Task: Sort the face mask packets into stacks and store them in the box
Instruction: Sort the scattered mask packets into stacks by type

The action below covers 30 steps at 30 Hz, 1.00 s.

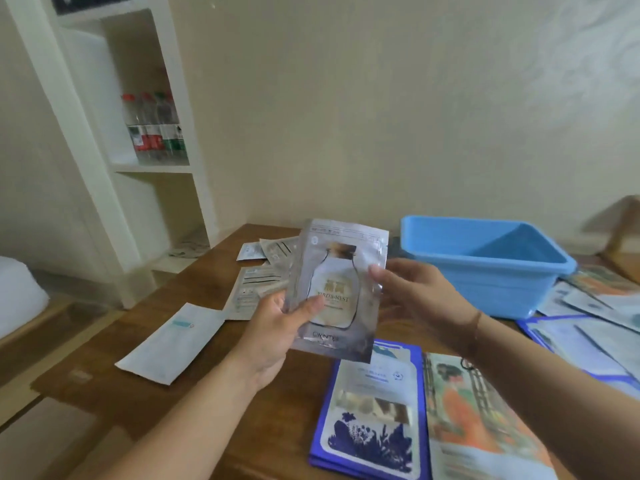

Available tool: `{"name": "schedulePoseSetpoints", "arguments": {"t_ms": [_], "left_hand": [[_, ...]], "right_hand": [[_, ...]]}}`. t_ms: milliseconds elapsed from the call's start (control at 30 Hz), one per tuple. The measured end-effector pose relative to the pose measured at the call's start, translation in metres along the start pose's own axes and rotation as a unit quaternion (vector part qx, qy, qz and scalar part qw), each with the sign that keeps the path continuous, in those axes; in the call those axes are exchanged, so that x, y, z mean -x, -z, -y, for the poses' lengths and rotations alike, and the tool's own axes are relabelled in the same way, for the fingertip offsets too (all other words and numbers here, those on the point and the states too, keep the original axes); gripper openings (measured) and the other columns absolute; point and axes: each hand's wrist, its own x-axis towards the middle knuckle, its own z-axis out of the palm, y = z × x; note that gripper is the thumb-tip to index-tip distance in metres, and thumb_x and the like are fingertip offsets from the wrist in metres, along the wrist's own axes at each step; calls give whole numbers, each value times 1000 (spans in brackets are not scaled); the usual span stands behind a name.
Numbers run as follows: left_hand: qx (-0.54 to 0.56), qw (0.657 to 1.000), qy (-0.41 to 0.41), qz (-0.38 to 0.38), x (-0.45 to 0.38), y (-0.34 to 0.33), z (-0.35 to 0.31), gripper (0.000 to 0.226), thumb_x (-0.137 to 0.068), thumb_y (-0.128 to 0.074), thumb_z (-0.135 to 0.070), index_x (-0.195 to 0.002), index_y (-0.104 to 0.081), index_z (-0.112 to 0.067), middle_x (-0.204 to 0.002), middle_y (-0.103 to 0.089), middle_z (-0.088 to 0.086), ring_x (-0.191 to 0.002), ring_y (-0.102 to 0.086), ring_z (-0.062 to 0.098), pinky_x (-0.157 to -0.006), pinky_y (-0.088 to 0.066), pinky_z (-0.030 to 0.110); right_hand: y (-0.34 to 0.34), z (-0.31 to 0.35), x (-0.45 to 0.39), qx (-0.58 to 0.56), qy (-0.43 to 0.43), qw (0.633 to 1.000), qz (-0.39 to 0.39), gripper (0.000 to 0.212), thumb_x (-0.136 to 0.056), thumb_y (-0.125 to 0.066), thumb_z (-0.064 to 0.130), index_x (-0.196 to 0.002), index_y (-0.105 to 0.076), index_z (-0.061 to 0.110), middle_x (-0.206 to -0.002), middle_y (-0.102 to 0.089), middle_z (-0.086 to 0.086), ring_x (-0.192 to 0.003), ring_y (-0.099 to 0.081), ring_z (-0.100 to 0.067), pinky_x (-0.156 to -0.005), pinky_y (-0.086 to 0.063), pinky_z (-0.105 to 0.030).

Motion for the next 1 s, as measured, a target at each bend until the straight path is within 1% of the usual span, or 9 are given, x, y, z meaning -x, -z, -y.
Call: {"name": "schedulePoseSetpoints", "arguments": {"t_ms": [167, 267, 433, 600, 700, 767, 867, 933, 1000], "left_hand": [[-5, 1000, -3, 25, -1, -29, 5, 30, -82, -67, -18, -111, -67, -13, -108, -74, 9, -104, -70, 23, -87, -55, 33], [-6, 999, 9, 46, -2, -41, 4, 33, -83, -66, -24, -111, -68, -5, -110, -73, 14, -107, -68, 30, -94, -53, 42], [-17, 997, 17, 67, -4, -56, 5, 38, -83, -65, -13, -117, -64, 2, -111, -71, 22, -106, -67, 36, -89, -57, 41], [-34, 996, 72, 40, 10, -17, -4, 34, -81, -66, -9, -114, -65, -3, -107, -72, 19, -98, -70, 34, -74, -62, 38], [-71, 990, 119, -19, 22, 33, -6, 28, -84, -66, -8, -112, -66, -4, -106, -73, 19, -95, -72, 32, -68, -62, 34], [-115, 980, 150, -56, 32, 65, -4, 24, -87, -67, -8, -111, -66, -4, -105, -74, 18, -99, -71, 33, -76, -61, 36], [-165, 965, 195, -57, 48, 92, -1, 27, -87, -69, -9, -114, -65, -4, -101, -75, 14, -97, -72, 28, -79, -60, 34], [-209, 955, 208, -33, 56, 97, 2, 33, -87, -71, -12, -119, -63, -7, -99, -76, 10, -94, -73, 23, -85, -59, 35], [-285, 938, 193, -32, 57, 96, 7, 42, -86, -74, -19, -126, -61, -14, -93, -77, 4, -90, -74, 17, -89, -57, 36]], "right_hand": [[19, -5, 12, 10, 8, 999, -33, 12, -89, -66, 9, -100, -69, 6, -90, -76, -11, -78, -72, -29, -71, -60, -47], [34, -5, 23, 17, 3, 999, -44, 11, -89, -65, 6, -98, -68, 4, -79, -74, -6, -66, -67, -21, -61, -58, -36], [65, -5, 47, -16, -31, 999, -29, 21, -88, -64, 3, -109, -65, 1, -97, -73, -23, -80, -70, -32, -72, -60, -44], [53, -11, 55, -23, -49, 998, 11, 31, -89, -61, -3, -119, -57, -1, -85, -72, -26, -68, -71, -26, -63, -60, -32], [15, -20, 43, 87, -45, 993, 62, 43, -87, -67, 1, -127, -54, 10, -83, -75, -12, -73, -73, -21, -65, -58, -26], [-12, -26, 31, 237, 1, 968, 79, 40, -86, -70, 11, -125, -60, 15, -90, -75, 2, -80, -72, -12, -74, -57, -25], [-43, -32, 25, 441, 93, 885, 117, 39, -88, -64, 38, -126, -59, 31, -117, -63, 11, -109, -57, -9, -94, -47, -27], [-59, -38, 27, 551, 116, 805, 188, 50, -90, -51, 56, -137, -46, 40, -143, -44, 12, -134, -35, -13, -110, -32, -39], [-72, -43, 29, 608, 124, 750, 228, 54, -90, -40, 64, -140, -37, 46, -154, -29, 13, -143, -18, -15, -116, -15, -51]]}}
